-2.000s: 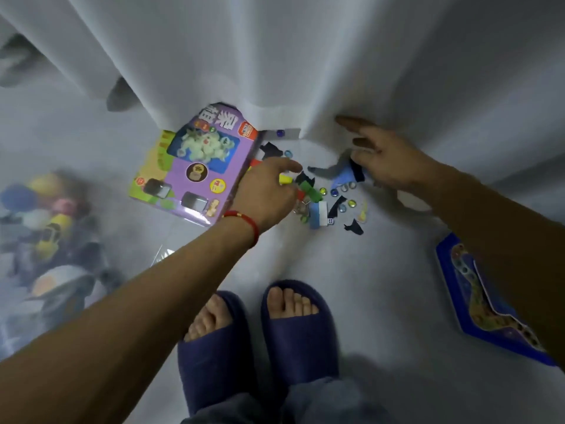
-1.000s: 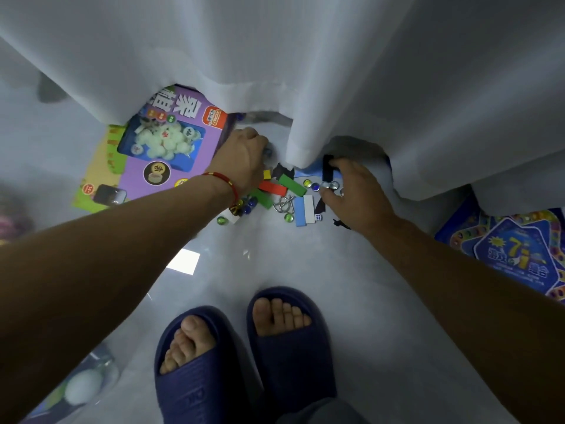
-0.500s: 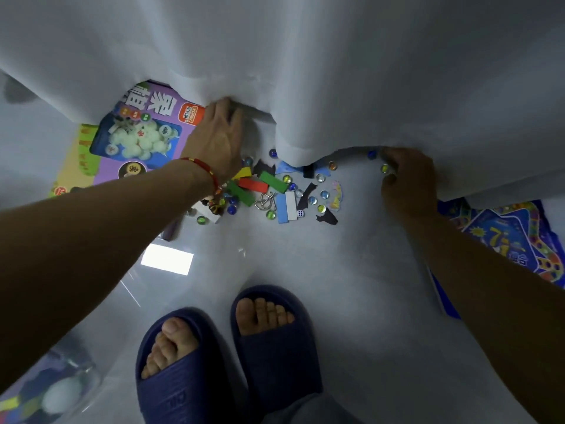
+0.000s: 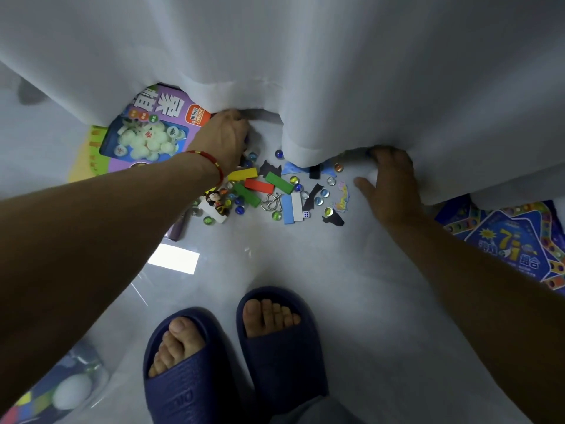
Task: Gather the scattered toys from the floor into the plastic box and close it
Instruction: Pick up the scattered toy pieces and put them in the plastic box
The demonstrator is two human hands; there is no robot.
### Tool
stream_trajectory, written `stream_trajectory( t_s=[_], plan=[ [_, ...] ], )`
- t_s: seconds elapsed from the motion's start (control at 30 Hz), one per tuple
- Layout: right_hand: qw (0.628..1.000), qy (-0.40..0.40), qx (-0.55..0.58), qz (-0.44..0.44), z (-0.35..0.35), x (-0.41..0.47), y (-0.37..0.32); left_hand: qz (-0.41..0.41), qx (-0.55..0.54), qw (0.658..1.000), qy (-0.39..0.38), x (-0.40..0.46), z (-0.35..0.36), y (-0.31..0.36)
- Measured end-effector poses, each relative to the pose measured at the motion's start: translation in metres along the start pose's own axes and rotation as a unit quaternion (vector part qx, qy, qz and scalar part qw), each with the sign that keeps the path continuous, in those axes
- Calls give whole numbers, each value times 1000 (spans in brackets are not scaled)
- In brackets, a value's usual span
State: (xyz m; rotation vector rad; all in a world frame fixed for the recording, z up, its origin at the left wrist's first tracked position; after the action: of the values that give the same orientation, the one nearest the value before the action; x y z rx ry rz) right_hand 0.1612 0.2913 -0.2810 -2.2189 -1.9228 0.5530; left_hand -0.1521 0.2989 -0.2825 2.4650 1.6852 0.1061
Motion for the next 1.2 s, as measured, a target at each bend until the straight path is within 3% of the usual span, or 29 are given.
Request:
stream_trajectory(
  t_s=[0.17,0.33,0.63,0.73,1.0,1.2],
  plan=[
    [998,-17,-28,55,0,7,-23,-22,-60,997,39,-11,3,3],
    [997,-53,-40,-44,1,4,-29,-59,-108,991,51,-18,4,19],
    [980,-78,-119,-143,3,-3,-66,26,-126,991,24,-21,2,40],
    [976,-139,-125,-114,17,-3,-76,35,-118,992,18,-16,5,47],
    [975,-183,-116,-58,31,0,-90,33,-42,999,3,0,16,64],
    [976,-205,-65,-30,29,0,-86,42,-88,995,-11,7,13,69]
  ],
)
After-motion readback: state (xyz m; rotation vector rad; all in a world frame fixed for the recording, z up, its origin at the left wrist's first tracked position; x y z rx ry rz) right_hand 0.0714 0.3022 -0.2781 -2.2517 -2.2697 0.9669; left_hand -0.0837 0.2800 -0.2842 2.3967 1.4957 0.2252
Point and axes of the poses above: each hand's wrist, its own x-axis towards the middle knuckle, its own z-axis out of the palm, y = z × x, the point moved 1 cm from there along x, towards the middle knuckle, and after that the axes turned 14 degrees about z, right-handed, at the moved point
